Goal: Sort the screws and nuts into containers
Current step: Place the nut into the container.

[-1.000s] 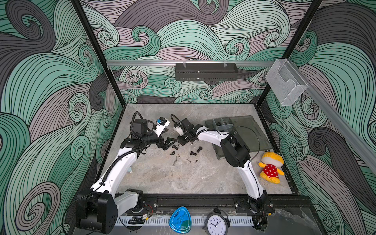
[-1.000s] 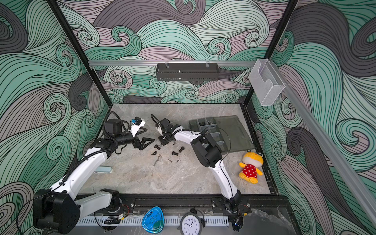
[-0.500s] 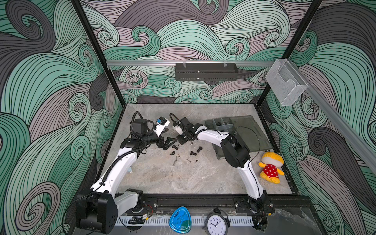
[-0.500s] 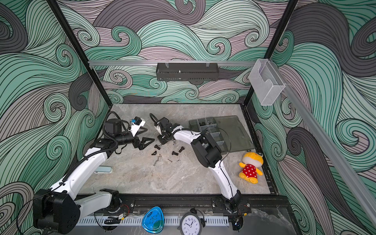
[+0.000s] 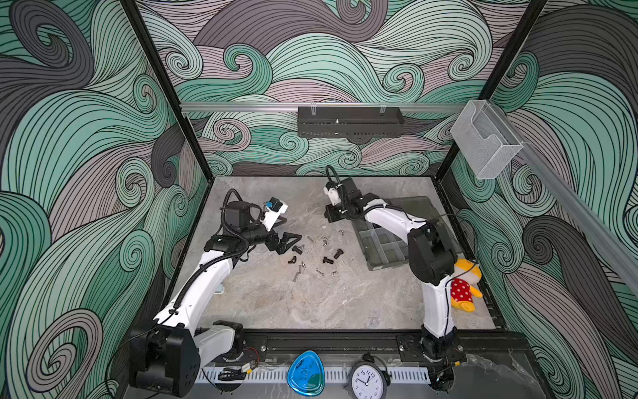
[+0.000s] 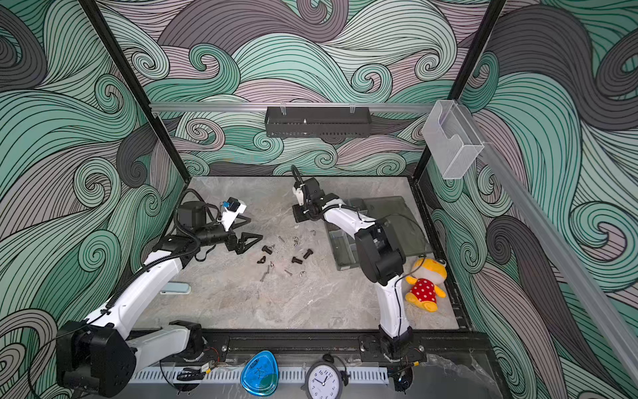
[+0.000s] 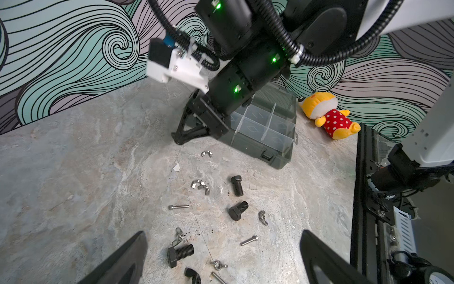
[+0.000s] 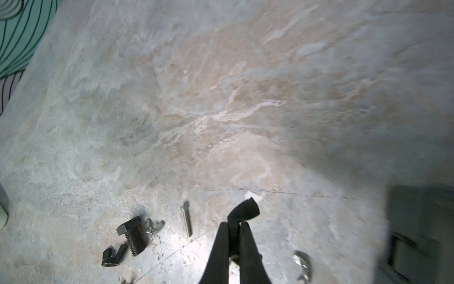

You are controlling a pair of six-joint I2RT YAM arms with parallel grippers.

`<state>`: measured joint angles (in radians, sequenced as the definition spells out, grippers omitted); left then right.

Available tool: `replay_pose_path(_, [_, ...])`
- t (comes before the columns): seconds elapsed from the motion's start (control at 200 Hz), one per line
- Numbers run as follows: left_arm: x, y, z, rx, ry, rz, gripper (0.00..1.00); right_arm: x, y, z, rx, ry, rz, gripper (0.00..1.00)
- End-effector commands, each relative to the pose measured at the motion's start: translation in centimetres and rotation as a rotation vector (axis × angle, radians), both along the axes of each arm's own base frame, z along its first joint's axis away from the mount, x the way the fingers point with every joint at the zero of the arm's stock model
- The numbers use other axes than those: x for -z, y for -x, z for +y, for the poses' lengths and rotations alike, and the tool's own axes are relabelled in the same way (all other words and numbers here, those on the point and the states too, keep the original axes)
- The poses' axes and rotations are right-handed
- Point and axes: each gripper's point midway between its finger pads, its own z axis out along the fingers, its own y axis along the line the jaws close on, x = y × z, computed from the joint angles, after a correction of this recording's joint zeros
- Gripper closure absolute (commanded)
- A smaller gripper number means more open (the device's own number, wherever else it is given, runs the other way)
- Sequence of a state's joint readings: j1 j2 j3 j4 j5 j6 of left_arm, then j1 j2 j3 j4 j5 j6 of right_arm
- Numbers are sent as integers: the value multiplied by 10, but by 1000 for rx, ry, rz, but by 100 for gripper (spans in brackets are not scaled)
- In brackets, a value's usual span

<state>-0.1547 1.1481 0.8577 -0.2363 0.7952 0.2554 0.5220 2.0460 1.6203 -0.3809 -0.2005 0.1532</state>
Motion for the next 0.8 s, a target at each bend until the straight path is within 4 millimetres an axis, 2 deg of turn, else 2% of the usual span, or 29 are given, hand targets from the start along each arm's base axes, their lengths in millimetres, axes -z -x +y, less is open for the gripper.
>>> replay_pose_path(0.0, [-7, 6, -13, 52, 35, -14, 1, -17, -10, -42, 99, -4, -25, 91])
replay_pose_path(0.24, [-4, 16, -27, 110, 24, -9, 1, -21, -25, -158, 357, 51, -26, 92])
replay_pose_path(0.37, [-1, 16, -27, 111, 14, -6, 1, -11, -20, -198, 438, 108, -12, 92])
replay_pose_path(0.445, [0, 16, -28, 114, 9, -4, 1, -3, -16, -206, 446, 122, 10, 91])
replay_pose_path(0.685, [5, 15, -21, 96, -46, -17, 1, 22, -9, -203, 442, 120, 78, 92])
replay_pose_path(0.795, [6, 14, -16, 76, -74, -41, 1, 30, -6, -201, 435, 123, 102, 88])
